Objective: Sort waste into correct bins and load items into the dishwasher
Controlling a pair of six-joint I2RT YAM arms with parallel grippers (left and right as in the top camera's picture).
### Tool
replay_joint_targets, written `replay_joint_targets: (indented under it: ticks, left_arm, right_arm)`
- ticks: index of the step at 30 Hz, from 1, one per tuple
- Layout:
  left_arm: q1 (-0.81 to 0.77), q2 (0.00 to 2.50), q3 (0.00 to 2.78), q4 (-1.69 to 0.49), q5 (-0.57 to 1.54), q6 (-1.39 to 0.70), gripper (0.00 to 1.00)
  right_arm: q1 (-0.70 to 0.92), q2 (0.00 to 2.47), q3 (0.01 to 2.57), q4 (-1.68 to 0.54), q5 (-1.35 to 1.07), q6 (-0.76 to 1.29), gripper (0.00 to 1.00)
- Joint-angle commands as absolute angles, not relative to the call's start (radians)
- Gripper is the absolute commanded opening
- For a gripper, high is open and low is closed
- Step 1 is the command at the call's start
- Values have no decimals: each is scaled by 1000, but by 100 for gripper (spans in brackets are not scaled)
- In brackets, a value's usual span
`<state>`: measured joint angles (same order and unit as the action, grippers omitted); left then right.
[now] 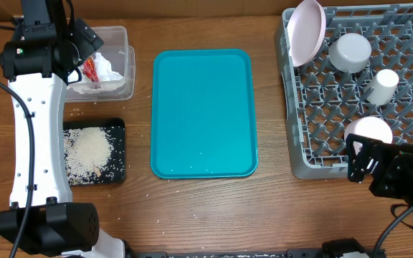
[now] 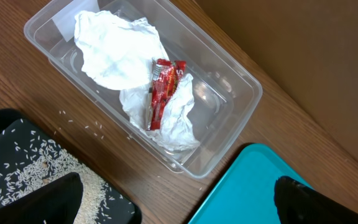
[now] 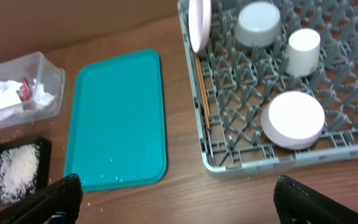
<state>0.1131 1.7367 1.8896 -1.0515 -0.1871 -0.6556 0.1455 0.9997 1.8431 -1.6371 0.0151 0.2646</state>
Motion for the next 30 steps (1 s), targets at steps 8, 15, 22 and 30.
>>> replay_joint_targets:
  ticks: [8, 15, 22, 30]
  left_arm:
    - [113, 1741, 1893, -1051, -186, -658, 100]
    - [113, 1741, 1893, -1051, -186, -658, 100]
    - [113, 1741, 1893, -1050, -186, -658, 100]
    - [113, 1741, 1893, -1051, -186, -658, 100]
  right_arm:
    - [155, 941, 1666, -1545, 70, 252, 100]
    - [155, 695, 1160, -1125, 61, 234, 100]
    - [155, 428, 598, -619, 61, 191, 100]
    - [150, 249, 152, -94, 57, 148, 100]
